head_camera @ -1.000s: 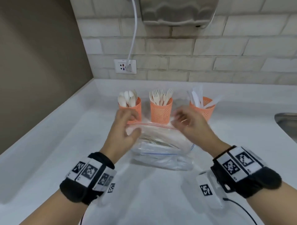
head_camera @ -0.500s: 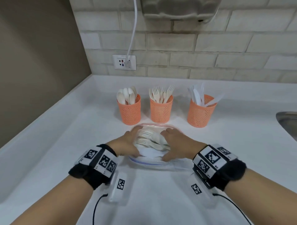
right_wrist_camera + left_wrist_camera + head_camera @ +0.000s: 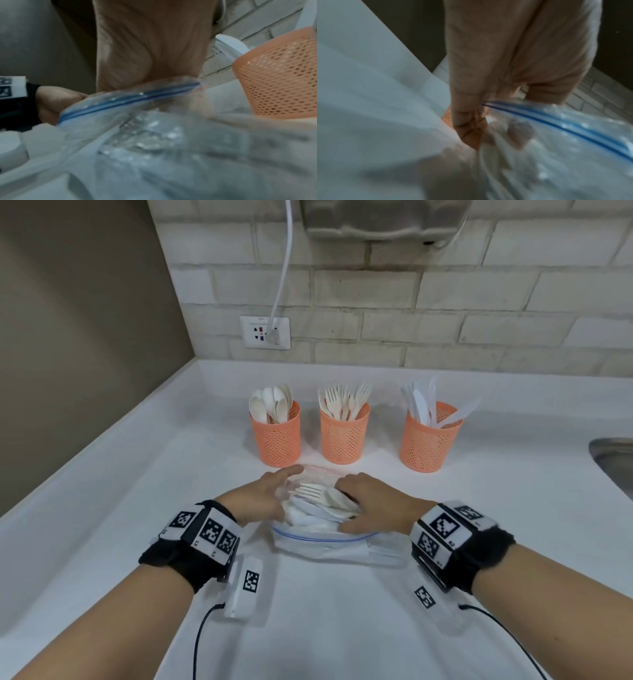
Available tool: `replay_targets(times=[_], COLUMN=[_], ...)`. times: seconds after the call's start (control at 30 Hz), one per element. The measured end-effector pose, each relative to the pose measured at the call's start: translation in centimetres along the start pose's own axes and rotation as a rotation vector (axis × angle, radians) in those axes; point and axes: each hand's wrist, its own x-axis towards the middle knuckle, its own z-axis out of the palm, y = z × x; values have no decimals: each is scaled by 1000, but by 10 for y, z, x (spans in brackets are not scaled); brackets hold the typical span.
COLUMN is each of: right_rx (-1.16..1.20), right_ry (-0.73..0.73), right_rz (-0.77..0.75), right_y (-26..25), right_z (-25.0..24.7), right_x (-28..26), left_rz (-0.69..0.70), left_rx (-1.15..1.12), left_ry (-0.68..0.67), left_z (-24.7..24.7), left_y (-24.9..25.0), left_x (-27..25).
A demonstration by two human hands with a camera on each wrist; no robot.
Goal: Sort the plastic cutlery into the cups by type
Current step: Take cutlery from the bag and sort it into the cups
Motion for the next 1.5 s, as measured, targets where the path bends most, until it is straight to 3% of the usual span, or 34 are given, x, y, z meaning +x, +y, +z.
replay_targets(times=[0.17, 0.33, 0.43, 0.53, 0.67, 0.77, 0.83, 0.97, 1.1, 1.27, 1.37, 1.5], right_rx=[-353, -73, -31, -69, -247, -257, -145, -40, 51, 669, 809, 996], right_ry=[-187, 38, 153, 119, -14, -6, 14, 74, 231, 514, 531, 660], right_rz=[69, -99, -210, -205, -22, -76, -121, -68, -46, 31, 12, -44], right_y=[-3, -5, -2, -1, -6, -16, -17, -7, -7, -5, -7, -15], right_z=[-3, 7, 14, 17, 9, 6, 12, 22, 22, 10, 5, -3], right_x=[5, 9, 8, 7, 12, 17, 14, 14, 12, 4, 5, 2], left_rz=[-16, -47, -63, -59, -36, -26, -27, -16, -21, -52, 29, 186], left_rx=[-68, -47, -81, -62, 0, 23, 12, -2, 46, 207, 391, 640], left_ry=[-25, 7, 28, 21, 14, 63, 91, 92, 102, 164, 206, 148], left_z=[-3, -12, -19, -21, -13, -12, -15, -16, -16, -17, -7, 29], left_y=[-4, -9, -14, -14, -10, -8, -10, -15, -16, -7, 13, 34], left_x=[-2, -6, -11, -13, -15, -17, -16, -18, -17, -20, -24, -19])
